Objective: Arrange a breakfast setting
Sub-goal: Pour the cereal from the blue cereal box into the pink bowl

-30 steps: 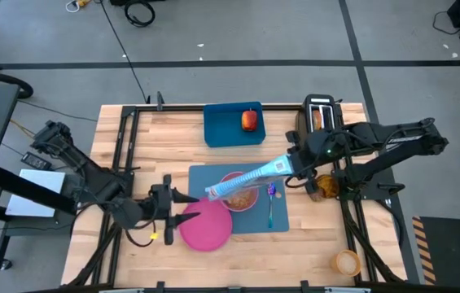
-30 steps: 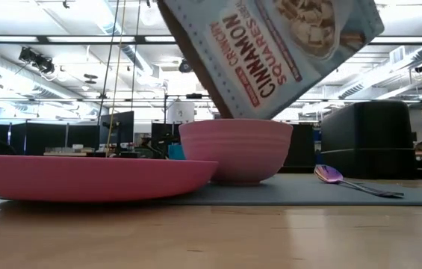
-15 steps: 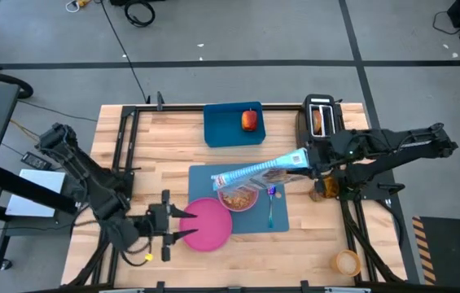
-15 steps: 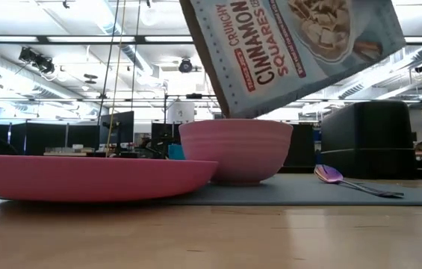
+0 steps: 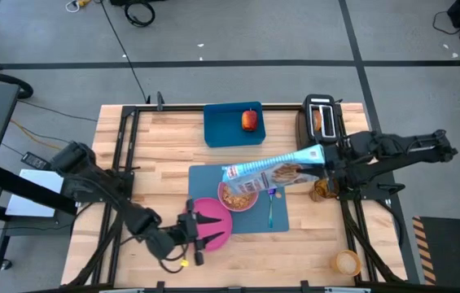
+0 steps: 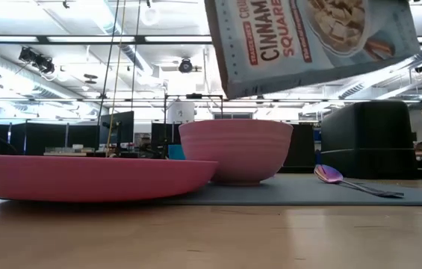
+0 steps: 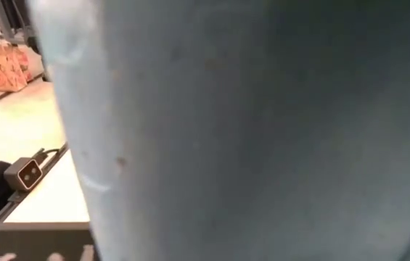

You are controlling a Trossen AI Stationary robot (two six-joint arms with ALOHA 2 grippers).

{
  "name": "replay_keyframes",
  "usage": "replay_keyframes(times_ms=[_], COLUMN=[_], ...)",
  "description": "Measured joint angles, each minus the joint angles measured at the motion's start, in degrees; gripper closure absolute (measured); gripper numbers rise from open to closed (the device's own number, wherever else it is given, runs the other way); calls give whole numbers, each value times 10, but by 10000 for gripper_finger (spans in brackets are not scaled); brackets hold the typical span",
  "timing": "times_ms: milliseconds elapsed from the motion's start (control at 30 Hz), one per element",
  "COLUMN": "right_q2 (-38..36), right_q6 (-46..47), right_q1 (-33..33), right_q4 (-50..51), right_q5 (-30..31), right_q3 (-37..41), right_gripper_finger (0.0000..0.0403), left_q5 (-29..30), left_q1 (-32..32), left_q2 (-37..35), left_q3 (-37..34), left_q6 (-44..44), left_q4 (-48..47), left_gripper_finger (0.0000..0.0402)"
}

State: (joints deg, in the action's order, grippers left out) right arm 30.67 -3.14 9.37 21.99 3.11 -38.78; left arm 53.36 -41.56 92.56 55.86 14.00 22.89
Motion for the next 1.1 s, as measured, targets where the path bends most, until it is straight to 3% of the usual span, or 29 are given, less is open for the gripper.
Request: replay_keyframes(times_ms=[233, 467, 600, 767, 967, 1100], right_q2=[-66, -128, -145, -171, -205, -226], right_q6=[20, 21, 20, 16, 15, 20], right_q1=[0, -1, -7, -14, -17, -17], right_q4=[-22, -141, -156, -149, -164, -251], right_q5=[-1, 1, 1, 1, 1, -2], right_q3=[73, 162, 185, 191, 198, 245], right_gripper_finger=[277, 277, 277, 277, 277, 277], left_q5=[0, -7, -19, -12, 10, 3], left_q1=[13, 12, 6, 4, 8, 40], left_q2=[17, 17, -2, -48, -100, -116], left_q3=[0, 0, 0, 0, 0, 0], left_q6=[-127, -322, -404, -417, -412, -306], left_q4=[143, 331, 407, 383, 264, 135], left_gripper_finger=[226, 226, 226, 226, 224, 214])
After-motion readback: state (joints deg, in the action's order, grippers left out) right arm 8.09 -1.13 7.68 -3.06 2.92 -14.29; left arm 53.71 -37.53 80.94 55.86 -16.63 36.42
